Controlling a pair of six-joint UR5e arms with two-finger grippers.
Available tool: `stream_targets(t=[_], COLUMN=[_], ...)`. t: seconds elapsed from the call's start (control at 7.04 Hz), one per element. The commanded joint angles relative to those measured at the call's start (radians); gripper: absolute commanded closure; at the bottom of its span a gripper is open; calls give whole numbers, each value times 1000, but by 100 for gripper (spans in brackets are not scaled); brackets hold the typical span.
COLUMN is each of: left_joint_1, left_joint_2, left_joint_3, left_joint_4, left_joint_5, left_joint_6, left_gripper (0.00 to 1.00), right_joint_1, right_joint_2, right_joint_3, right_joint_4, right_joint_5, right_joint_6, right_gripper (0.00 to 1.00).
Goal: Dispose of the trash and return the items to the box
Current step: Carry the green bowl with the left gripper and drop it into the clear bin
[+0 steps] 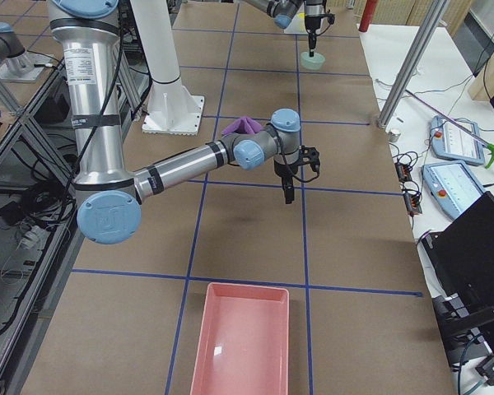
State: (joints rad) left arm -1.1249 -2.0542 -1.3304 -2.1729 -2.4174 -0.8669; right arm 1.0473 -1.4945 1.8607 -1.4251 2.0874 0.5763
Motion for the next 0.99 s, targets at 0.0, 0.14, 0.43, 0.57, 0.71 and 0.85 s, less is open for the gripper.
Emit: stream_targets(t=[0.0,0.14,0.43,0.57,0.71,0.85], left_joint_1=[-250,-365,-536,-550,-550,-550], left_joint_2=[80,83,80,77,75,72], left_joint_3=[104,188,273,299,382,480], left_joint_4=[49,115,304,311,286,169], left_joint_5=[-110,-112,66,300,361,392], left_joint_6=[463,743,1164,1259,1255,1249], left_gripper=[100,100,100,100,100,100], right_joint_1=[0,0,-1,-1,0,-1], right_joint_2=[6,7,8,8,8,8], right_joint_3=[-8,-6,-6,-6,-6,-6], right_joint_4=[0,0,0,0,0,0], right_joint_5=[-1,0,0,0,0,0], right_joint_6=[-1,-1,0,-1,0,-1], right_gripper=[0,0,0,0,0,0])
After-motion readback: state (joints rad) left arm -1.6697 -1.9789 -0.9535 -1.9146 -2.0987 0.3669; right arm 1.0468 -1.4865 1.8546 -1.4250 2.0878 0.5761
